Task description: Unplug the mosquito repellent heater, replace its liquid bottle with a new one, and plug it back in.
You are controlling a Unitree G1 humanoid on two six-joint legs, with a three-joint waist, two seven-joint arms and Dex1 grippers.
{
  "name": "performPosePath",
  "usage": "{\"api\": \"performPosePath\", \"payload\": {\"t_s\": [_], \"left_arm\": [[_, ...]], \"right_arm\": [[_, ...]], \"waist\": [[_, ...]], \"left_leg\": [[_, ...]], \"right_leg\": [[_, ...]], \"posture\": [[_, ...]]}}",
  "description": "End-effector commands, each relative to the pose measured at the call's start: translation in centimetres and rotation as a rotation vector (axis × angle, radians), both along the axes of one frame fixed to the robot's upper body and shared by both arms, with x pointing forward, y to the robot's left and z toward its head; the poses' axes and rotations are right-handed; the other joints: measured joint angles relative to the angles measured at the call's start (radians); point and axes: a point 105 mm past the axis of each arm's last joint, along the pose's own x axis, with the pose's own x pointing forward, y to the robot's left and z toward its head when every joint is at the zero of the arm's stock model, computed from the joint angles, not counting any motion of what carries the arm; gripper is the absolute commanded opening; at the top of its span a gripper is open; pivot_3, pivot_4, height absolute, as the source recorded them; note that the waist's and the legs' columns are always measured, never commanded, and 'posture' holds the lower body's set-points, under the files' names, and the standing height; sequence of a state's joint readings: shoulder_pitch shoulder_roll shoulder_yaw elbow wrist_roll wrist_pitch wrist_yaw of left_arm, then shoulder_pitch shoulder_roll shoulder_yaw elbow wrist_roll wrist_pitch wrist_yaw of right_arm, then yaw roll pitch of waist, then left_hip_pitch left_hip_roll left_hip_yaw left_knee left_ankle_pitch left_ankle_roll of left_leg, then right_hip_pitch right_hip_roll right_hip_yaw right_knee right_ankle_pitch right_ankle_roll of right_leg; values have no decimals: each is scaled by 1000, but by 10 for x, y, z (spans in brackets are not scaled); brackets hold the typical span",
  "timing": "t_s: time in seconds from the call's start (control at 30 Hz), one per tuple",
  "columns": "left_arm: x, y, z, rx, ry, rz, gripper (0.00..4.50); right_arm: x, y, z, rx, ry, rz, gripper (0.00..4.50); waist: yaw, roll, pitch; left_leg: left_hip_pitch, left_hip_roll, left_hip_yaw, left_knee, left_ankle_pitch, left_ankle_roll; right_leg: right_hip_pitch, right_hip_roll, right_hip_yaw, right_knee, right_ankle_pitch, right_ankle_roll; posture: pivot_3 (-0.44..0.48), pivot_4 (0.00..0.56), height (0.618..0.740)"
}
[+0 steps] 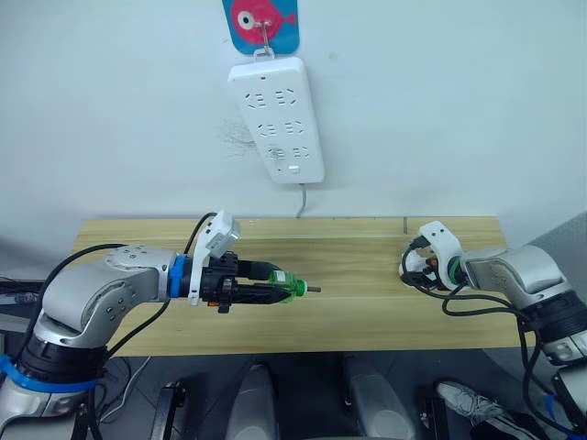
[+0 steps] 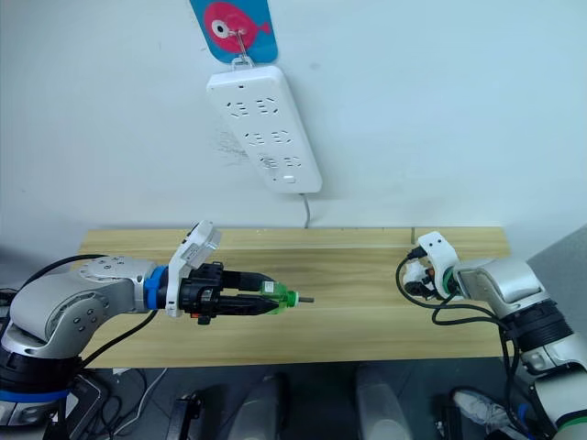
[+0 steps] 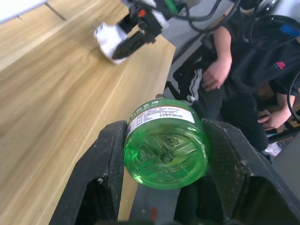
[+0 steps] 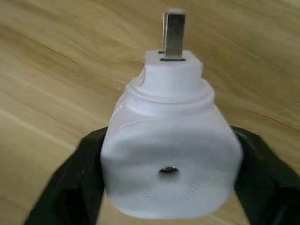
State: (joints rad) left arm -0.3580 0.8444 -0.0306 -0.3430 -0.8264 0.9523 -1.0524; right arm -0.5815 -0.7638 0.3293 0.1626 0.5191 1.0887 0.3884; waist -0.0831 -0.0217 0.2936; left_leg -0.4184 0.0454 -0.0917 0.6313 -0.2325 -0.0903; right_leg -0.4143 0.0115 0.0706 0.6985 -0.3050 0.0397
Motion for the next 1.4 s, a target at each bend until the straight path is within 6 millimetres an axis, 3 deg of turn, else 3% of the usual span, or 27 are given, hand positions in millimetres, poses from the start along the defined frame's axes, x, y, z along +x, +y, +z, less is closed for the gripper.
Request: {"api": "performPosePath", "payload": {"t_s": [0.03, 0.2, 0.3, 0.43, 0.5, 0.57, 0.63, 0.83, 1.07, 1.17, 1.4], "left_arm": [[4, 0, 2, -14, -35, 29, 2239], [19, -5, 11, -98, -84, 118, 2239], [28, -17, 31, -250, -217, 180, 2239], [44, -27, 52, -366, -381, 311, 2239], [50, -31, 56, -370, -459, 357, 2239], [48, -43, 60, -376, -570, 336, 2239], [42, -53, 62, -383, -655, 290, 2239], [39, -62, 60, -411, -681, 265, 2239], [41, -65, 57, -415, -689, 267, 2239], [40, -66, 56, -415, -696, 265, 2239], [36, -67, 53, -407, -710, 243, 2239]], "right_arm": [[13, -5, 28, 32, -100, -29, 4500], [8, 11, 76, 201, -216, -8, 4500], [-10, 48, 122, 529, -356, 58, 4500], [-33, 74, 147, 944, -504, 7, 4500], [-44, 82, 146, 1040, -511, -28, 4500], [-55, 105, 146, 1297, -417, -50, 4500], [-61, 121, 150, 1432, -351, -67, 4500], [-54, 146, 155, 1502, -268, -95, 4500], [-53, 153, 171, 1594, -238, -63, 4500], [-53, 154, 171, 1603, -221, -55, 3945], [-58, 156, 174, 1614, -189, -11, 1325]], "waist": [[0, 0, 0], [0, 0, 0], [0, -1, -1], [0, -1, -3], [1, 0, -3], [-1, 0, -3], [-5, 0, -3], [-23, 0, -5], [-26, 0, -6], [-26, 0, -7], [-27, 0, -7]], "left_leg": [[0, 0, 0, 0, 0, 0], [0, 0, 0, 0, 0, 0], [0, 0, -1, 0, 0, 0], [0, 2, -2, 0, 2, -3], [0, 1, -2, 0, 2, -3], [0, 0, 0, 1, 2, -4], [1, -1, 3, 2, 2, -4], [2, 0, 5, 6, 1, -1], [1, 0, 4, 6, 1, -1], [1, 0, 4, 6, 1, -1], [1, 0, 4, 8, 1, -1]], "right_leg": [[0, 0, 0, 0, 0, 0], [0, 0, 0, 1, 0, 0], [0, 0, -1, 1, 0, 0], [2, 0, -3, 1, 0, 0], [2, -1, -3, 2, 0, 0], [2, -3, -2, 2, 0, 0], [3, -4, 0, 2, 2, 3], [3, -2, 2, 3, 4, 4], [3, -1, 2, 3, 4, 4], [3, -1, 2, 3, 4, 4], [3, -1, 2, 5, 4, 4]], "posture": [[-103, 258, 740], [-111, 250, 740], [-124, 246, 740], [-140, 239, 740], [-143, 237, 740], [-147, 234, 740], [-151, 232, 740], [-155, 226, 740], [-148, 217, 740], [-145, 215, 740], [-143, 214, 740]]}}
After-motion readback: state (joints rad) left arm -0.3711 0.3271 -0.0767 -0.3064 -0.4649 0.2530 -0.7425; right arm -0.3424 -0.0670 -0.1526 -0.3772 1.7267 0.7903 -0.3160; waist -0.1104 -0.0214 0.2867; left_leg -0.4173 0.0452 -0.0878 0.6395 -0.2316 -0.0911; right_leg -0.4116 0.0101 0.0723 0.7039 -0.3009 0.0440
